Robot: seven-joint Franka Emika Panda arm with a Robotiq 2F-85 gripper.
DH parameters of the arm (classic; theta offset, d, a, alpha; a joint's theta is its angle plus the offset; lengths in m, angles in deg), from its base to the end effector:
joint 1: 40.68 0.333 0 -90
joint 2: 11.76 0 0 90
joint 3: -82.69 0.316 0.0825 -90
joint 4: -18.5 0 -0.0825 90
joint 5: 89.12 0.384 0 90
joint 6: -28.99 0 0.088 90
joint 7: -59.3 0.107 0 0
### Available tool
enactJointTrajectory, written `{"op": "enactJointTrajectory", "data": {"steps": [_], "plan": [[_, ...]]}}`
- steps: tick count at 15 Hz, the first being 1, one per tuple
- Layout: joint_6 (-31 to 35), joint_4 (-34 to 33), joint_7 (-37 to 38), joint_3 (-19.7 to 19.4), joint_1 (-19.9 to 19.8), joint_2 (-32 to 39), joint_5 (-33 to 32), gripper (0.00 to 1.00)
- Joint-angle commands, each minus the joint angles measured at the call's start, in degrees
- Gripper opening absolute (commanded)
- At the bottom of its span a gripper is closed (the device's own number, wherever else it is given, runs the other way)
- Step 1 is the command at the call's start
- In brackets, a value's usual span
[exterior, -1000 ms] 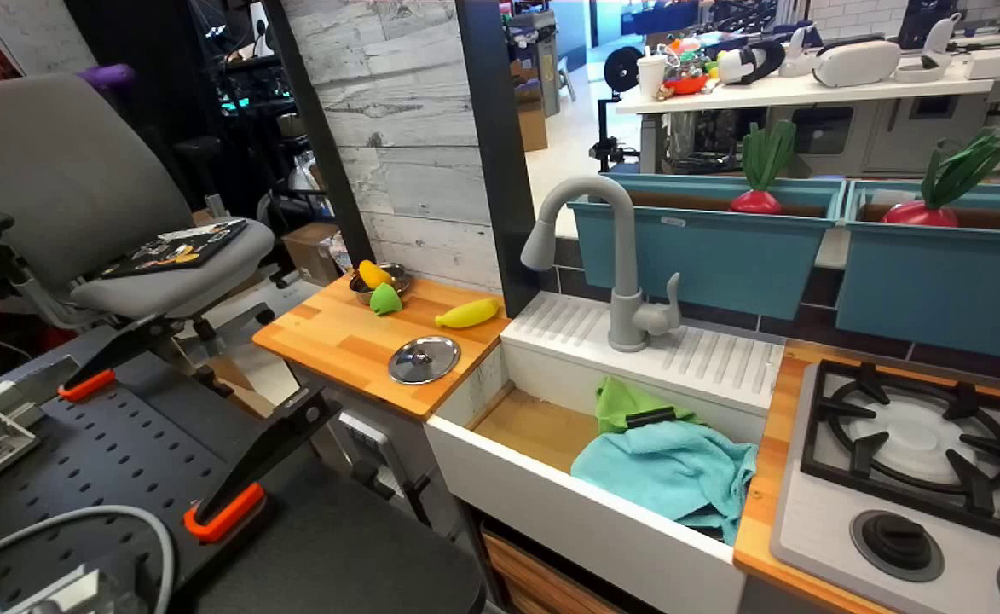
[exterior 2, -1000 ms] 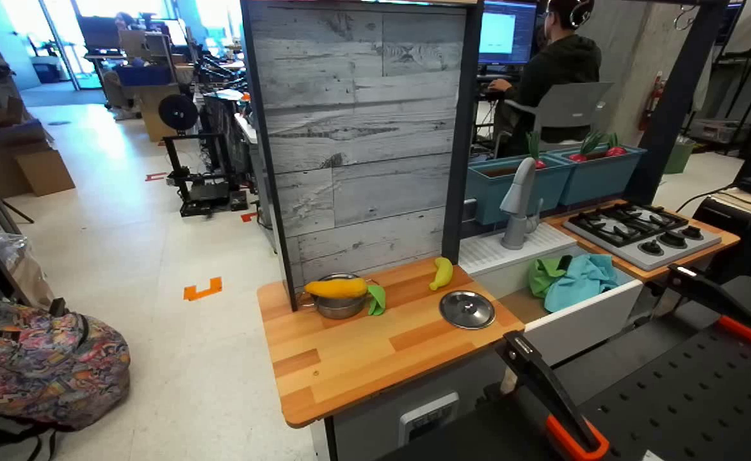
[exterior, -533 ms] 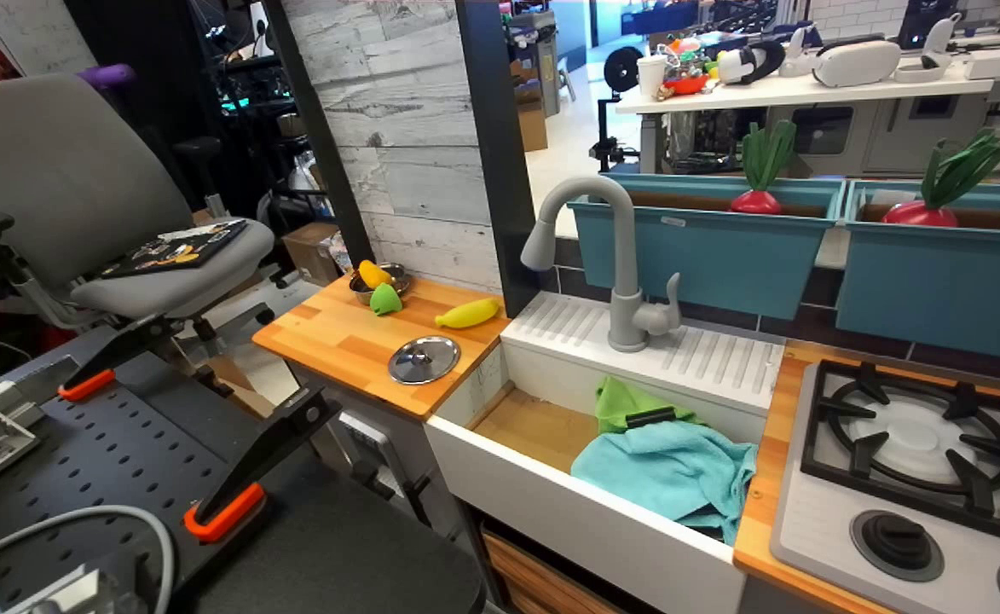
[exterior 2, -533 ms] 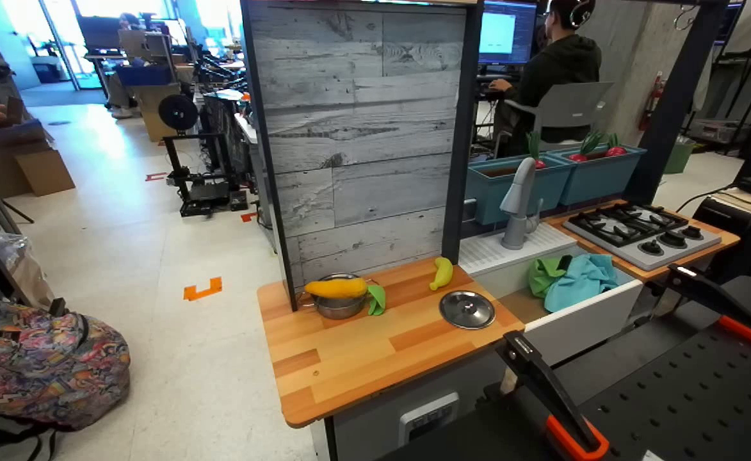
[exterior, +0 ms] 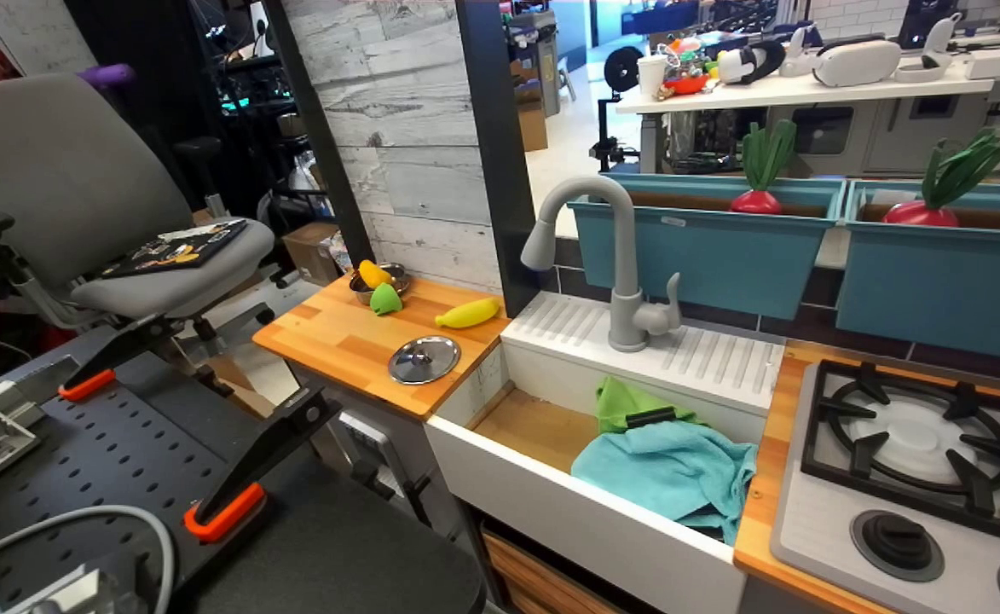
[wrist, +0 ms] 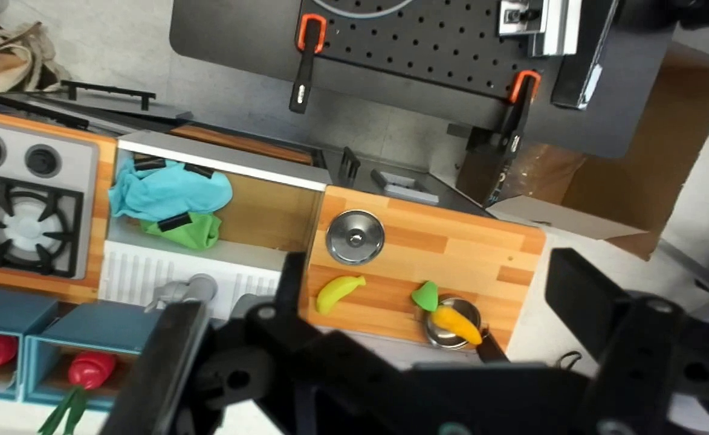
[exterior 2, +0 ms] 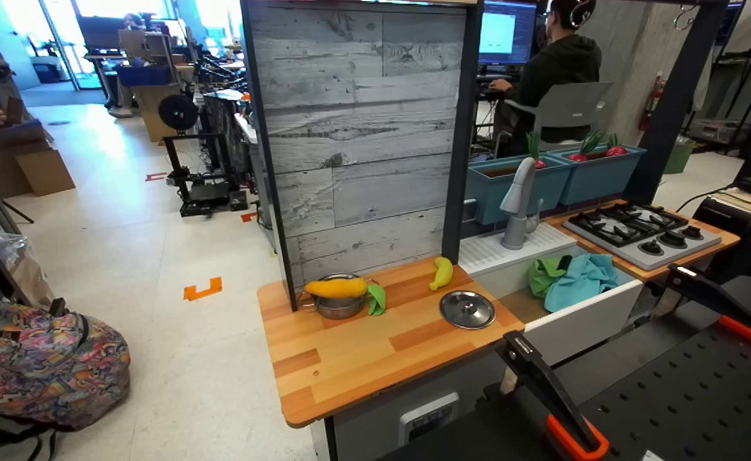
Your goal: Take the carrot off of the metal bowl
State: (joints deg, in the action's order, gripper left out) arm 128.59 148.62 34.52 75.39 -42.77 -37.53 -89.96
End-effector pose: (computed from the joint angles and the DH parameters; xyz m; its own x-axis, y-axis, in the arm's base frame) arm 0.4024 -0.0733 0.5226 0.9568 0.2843 -0.0606 0.2798 -0.9573 -0.0732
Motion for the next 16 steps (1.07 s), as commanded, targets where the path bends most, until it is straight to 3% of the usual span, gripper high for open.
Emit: {"op": "enactJointTrajectory", "data": {"steps": [1, 2, 5, 16], "plan": [[0.40, 8.14, -3.28, -1.80, 0.37, -6.01, -0.46, 1.00], [-0.12, 3.95, -1.62, -1.57, 0.53, -2.20, -0.27, 1.00], [-0.01, 7.19, -1.91, -1.87, 0.57, -4.36, -0.31, 1.00], [-0.01, 7.48, -1.94, -1.88, 0.59, -4.73, -0.32, 1.00]]}}
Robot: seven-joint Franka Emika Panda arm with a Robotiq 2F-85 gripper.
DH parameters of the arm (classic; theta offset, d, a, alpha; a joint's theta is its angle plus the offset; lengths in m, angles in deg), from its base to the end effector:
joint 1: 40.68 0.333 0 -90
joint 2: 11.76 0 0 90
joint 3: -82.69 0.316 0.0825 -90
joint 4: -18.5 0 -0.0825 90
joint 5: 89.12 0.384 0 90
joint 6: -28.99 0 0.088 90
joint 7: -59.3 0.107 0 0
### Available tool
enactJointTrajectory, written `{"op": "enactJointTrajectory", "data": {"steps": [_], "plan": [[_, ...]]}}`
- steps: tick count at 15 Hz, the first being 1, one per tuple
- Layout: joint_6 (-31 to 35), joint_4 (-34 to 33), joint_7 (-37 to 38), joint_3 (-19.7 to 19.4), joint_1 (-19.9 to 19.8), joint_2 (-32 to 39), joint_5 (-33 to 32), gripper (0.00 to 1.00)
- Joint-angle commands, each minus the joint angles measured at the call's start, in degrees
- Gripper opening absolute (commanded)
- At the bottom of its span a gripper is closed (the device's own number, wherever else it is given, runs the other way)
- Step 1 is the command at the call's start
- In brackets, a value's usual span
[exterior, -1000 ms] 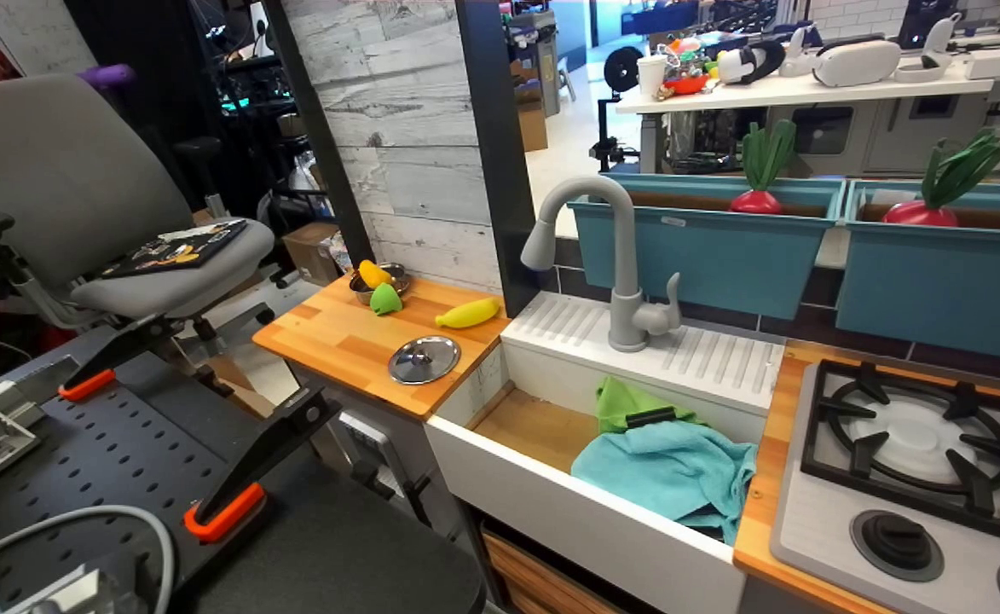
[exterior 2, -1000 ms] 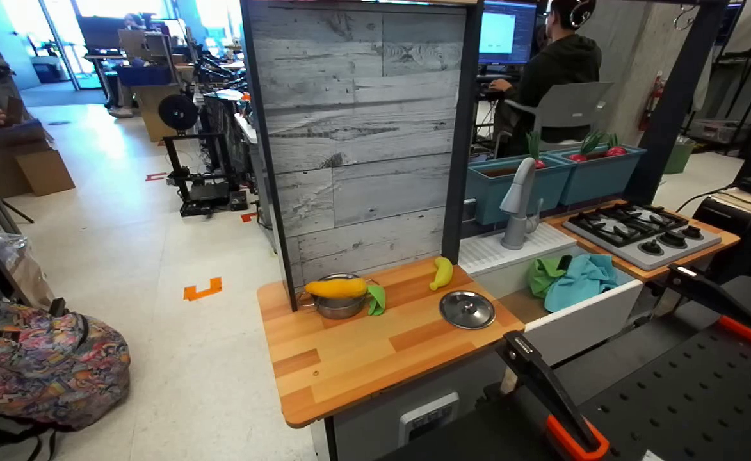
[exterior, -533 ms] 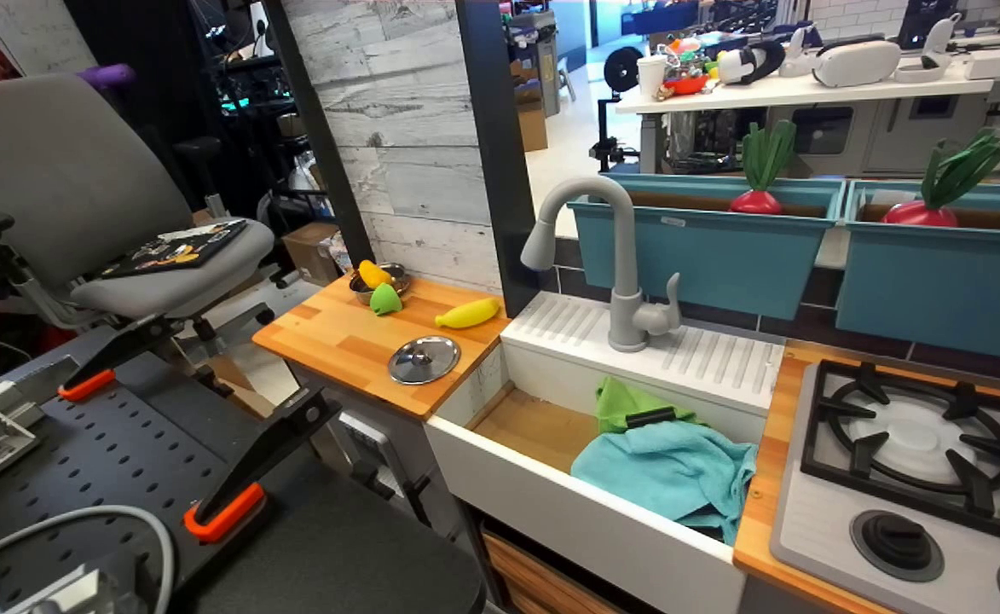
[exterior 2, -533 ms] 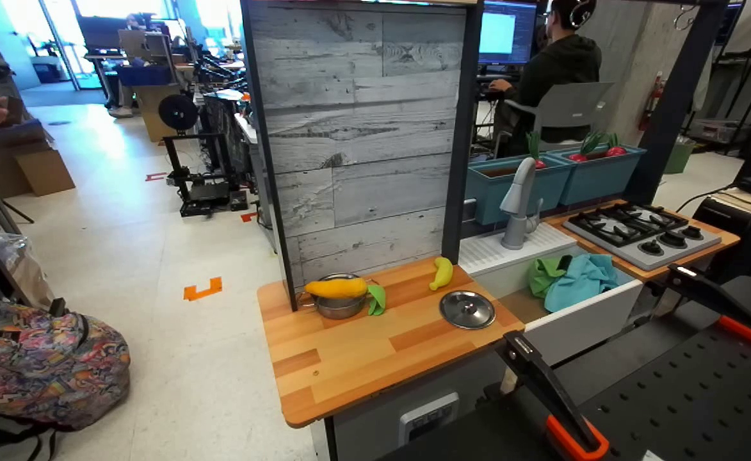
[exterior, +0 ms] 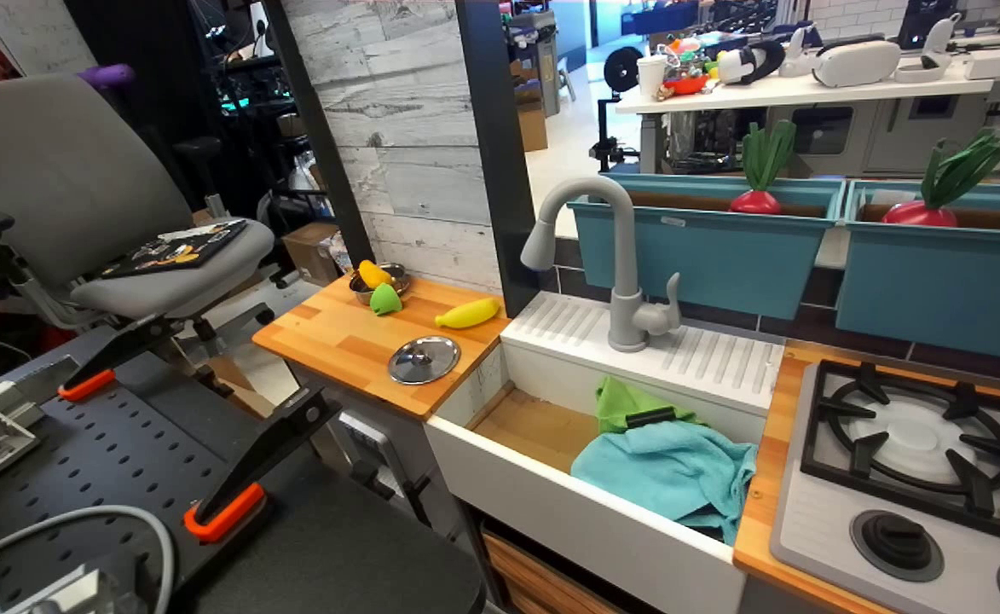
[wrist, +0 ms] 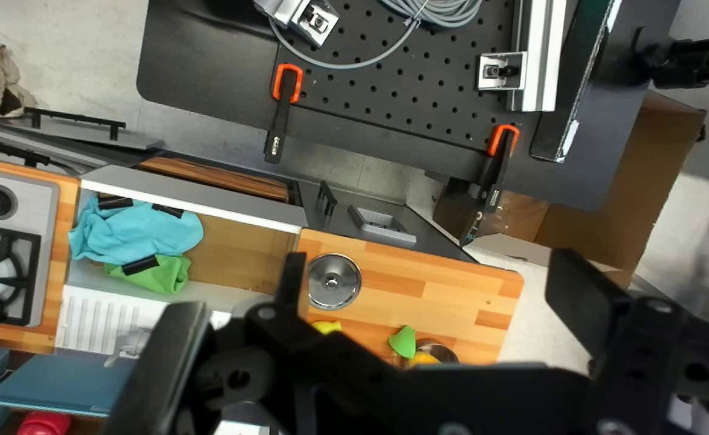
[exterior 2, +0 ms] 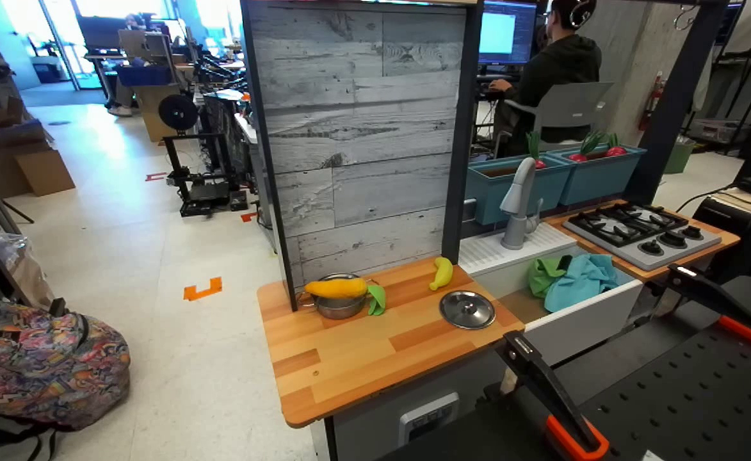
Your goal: Take the carrot off of the metal bowl
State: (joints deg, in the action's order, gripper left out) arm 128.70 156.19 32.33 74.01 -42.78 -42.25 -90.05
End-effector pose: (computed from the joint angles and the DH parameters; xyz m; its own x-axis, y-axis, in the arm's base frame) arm 0.3685 -0.0762 0.4924 0.9459 0.3110 -0.0924 0.3001 -0.9469 -0.1156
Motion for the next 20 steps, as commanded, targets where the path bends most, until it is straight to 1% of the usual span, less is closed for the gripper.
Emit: {"op": "enactJointTrajectory", "data": {"steps": [1, 13, 16, 18, 20], "plan": [[-0.11, -0.10, 0.25, -0.49, 0.60, -0.02, -0.23, 1.00], [-0.11, -0.09, 0.25, -0.49, 0.60, -0.02, -0.23, 1.00], [2.46, -1.56, 1.30, 0.38, 1.47, 4.43, 0.40, 1.00], [5.33, -3.49, 1.56, 1.70, 2.95, 9.37, 0.78, 1.00], [9.59, -6.37, 2.35, 3.44, 4.82, 16.01, 1.34, 1.00]]}}
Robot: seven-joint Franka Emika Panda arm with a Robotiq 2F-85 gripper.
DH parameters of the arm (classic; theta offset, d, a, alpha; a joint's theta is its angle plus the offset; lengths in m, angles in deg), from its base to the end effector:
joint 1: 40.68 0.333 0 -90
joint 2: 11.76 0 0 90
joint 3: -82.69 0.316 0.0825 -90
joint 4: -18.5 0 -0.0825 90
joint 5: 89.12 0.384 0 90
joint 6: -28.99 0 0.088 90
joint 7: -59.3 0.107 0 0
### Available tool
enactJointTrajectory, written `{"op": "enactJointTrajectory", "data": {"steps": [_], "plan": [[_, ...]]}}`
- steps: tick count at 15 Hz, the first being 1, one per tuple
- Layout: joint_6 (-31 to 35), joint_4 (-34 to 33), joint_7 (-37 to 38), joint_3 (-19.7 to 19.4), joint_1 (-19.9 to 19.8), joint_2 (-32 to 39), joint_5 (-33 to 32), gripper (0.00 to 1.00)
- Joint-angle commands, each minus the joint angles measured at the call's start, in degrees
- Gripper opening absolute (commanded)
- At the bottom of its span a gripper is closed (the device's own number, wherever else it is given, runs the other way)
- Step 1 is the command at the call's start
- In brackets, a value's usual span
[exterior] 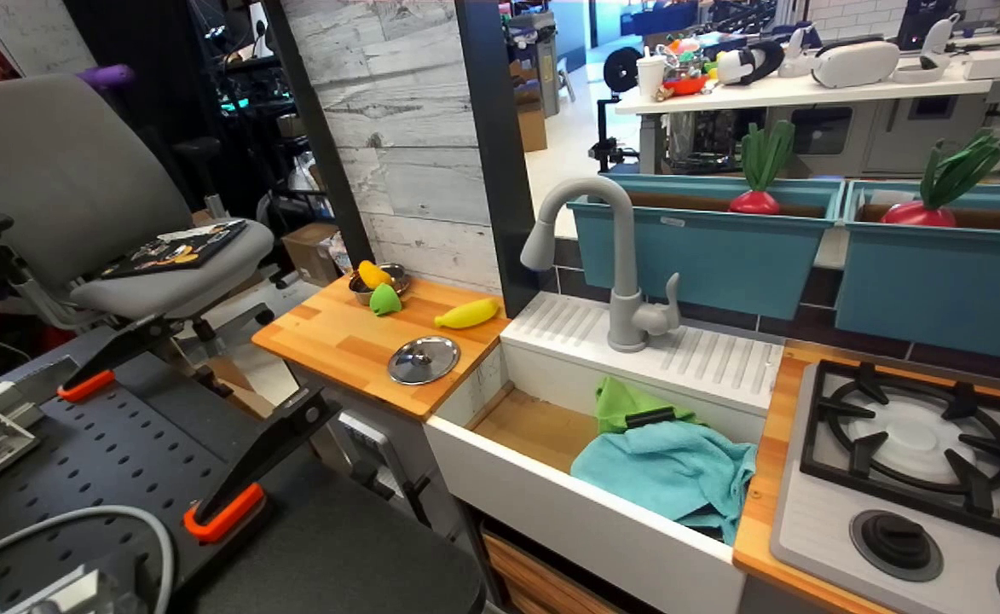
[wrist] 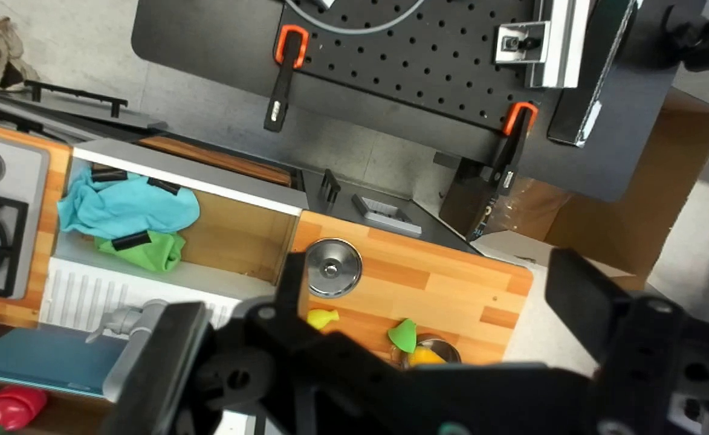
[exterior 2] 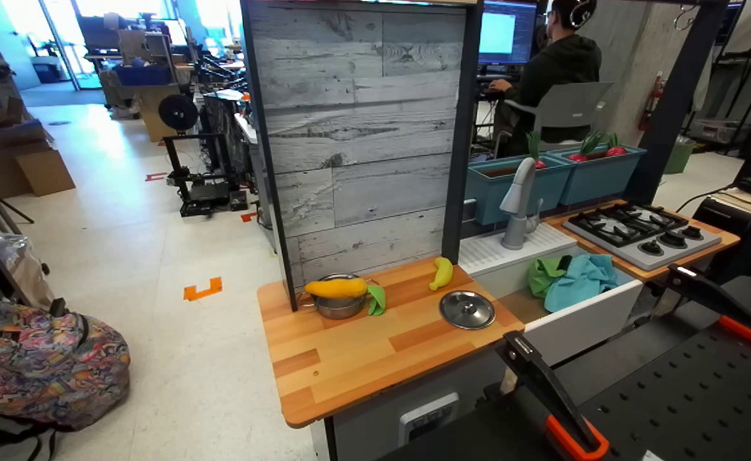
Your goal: Take the carrot off of the metal bowl
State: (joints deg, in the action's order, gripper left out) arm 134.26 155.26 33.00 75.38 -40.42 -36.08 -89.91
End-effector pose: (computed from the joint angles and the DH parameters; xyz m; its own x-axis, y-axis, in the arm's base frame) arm 0.4024 -0.0533 0.4660 0.9317 0.3502 -0.0967 0.3420 -0.9352 -0.0921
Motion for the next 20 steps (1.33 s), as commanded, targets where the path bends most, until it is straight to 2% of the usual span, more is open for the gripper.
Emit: {"op": "enactJointTrajectory", "data": {"steps": [1, 6, 9, 10, 11, 13, 17, 20], "plan": [[5.79, -6.92, 2.35, 2.98, 3.15, 12.85, 1.44, 1.00], [14.46, -14.76, 5.86, 8.73, 5.63, 29.16, 1.36, 1.00], [20.55, -17.42, 7.75, 11.34, 5.89, 36.31, 0.16, 1.00], [23.13, -17.38, 8.16, 11.75, 5.78, 37.44, -0.62, 1.00], [20.64, -15.25, 7.41, 12.00, 5.17, 34.67, 0.01, 1.00], [22.76, -16.37, 7.69, 12.45, 5.16, 37.46, -0.13, 1.00], [22.78, -17.20, 7.69, 12.45, 5.09, 37.79, -0.14, 1.00], [26.90, -15.75, 8.01, 12.74, 5.68, 38.38, -1.10, 1.00]]}}
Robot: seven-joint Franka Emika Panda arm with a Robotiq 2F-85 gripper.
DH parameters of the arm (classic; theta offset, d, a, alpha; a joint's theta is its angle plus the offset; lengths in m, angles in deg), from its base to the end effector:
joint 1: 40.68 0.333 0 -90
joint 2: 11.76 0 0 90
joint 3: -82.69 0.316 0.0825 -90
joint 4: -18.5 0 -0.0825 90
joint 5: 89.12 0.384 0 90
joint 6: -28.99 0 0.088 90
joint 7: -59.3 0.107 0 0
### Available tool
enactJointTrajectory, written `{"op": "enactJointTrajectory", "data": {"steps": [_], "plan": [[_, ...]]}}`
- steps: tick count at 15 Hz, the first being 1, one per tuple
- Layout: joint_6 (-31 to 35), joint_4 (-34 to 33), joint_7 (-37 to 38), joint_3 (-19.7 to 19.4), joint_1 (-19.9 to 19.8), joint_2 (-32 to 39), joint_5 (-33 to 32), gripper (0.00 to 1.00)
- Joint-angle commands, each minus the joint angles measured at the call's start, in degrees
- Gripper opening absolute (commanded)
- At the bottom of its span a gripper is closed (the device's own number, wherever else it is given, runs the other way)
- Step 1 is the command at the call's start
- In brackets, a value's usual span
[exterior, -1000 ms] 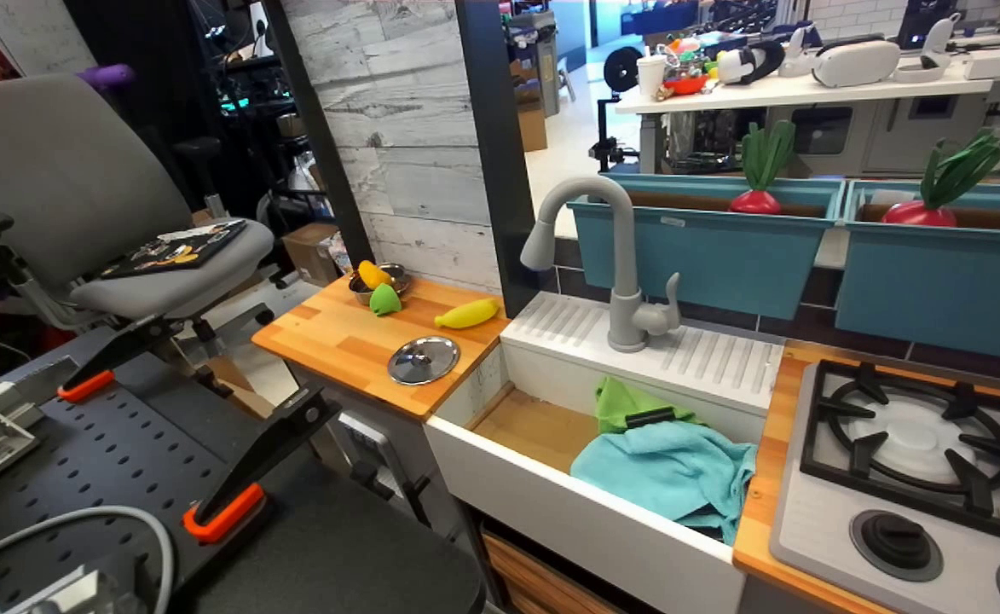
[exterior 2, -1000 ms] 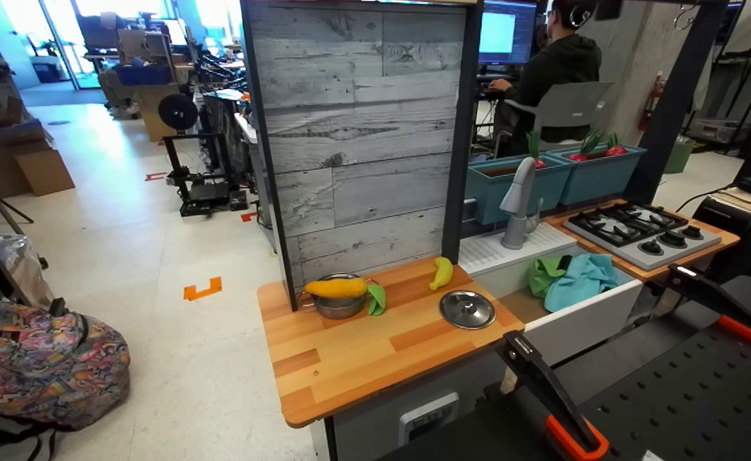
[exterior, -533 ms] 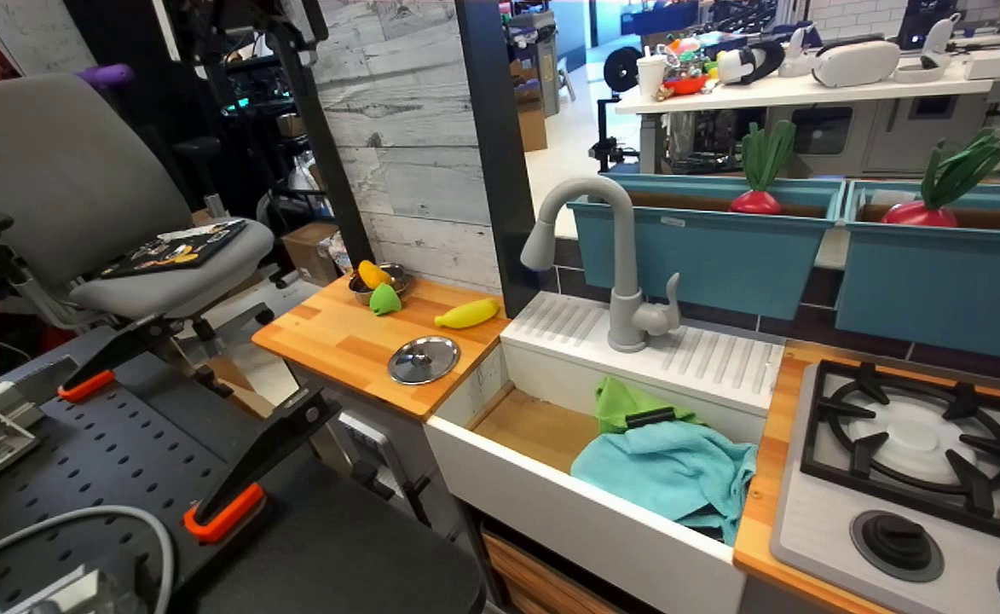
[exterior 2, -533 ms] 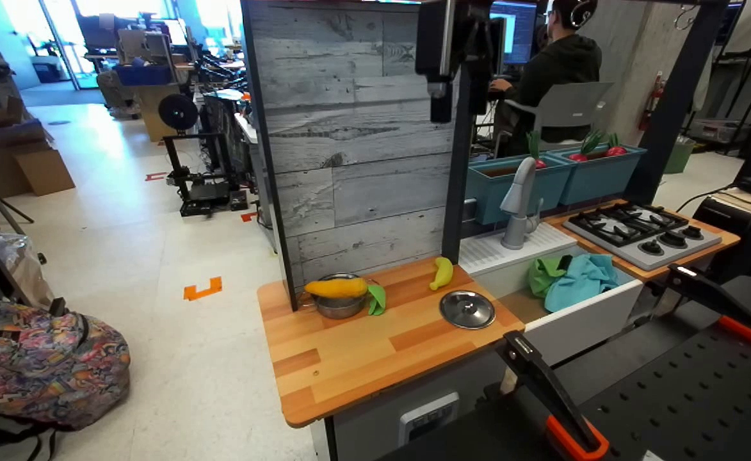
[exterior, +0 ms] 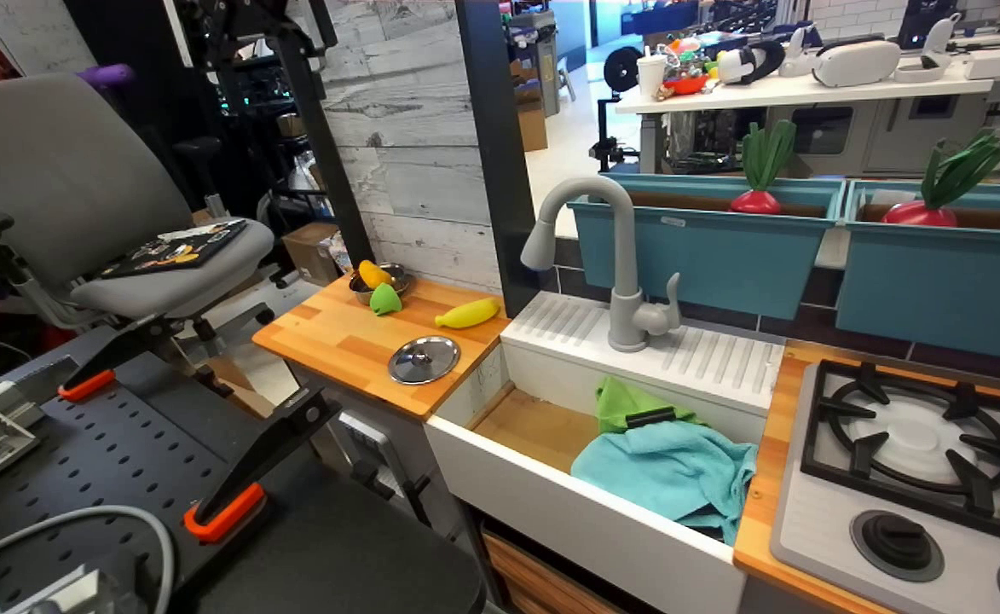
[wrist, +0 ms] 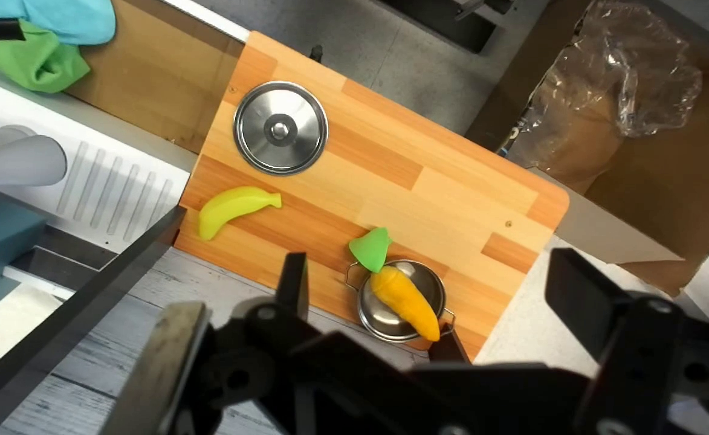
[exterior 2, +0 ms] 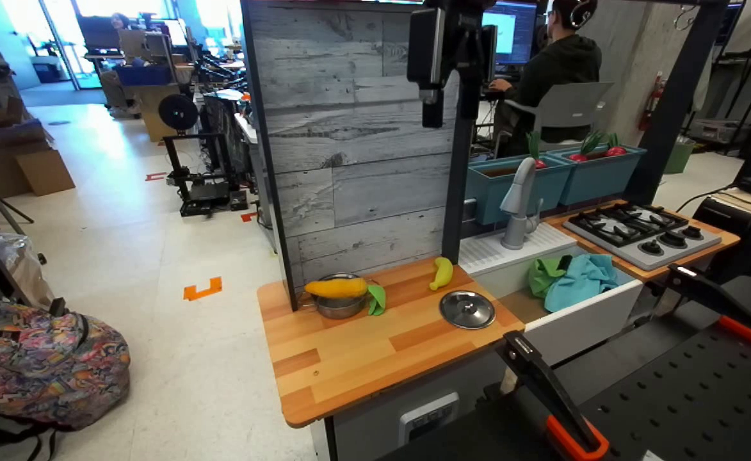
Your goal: Take the carrot off of the metal bowl
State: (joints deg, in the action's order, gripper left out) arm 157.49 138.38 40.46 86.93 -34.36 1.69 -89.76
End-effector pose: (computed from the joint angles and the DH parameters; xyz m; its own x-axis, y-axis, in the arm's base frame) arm 0.5589 0.1032 0.3040 0.8651 0.4959 -0.0761 0.4946 -0.8684 -0.0355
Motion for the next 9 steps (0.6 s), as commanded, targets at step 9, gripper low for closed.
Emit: {"op": "enactJointTrajectory", "data": {"steps": [9], "plan": [[19.92, -1.31, -0.52, 3.30, -0.54, 16.25, -1.84, 1.00]]}}
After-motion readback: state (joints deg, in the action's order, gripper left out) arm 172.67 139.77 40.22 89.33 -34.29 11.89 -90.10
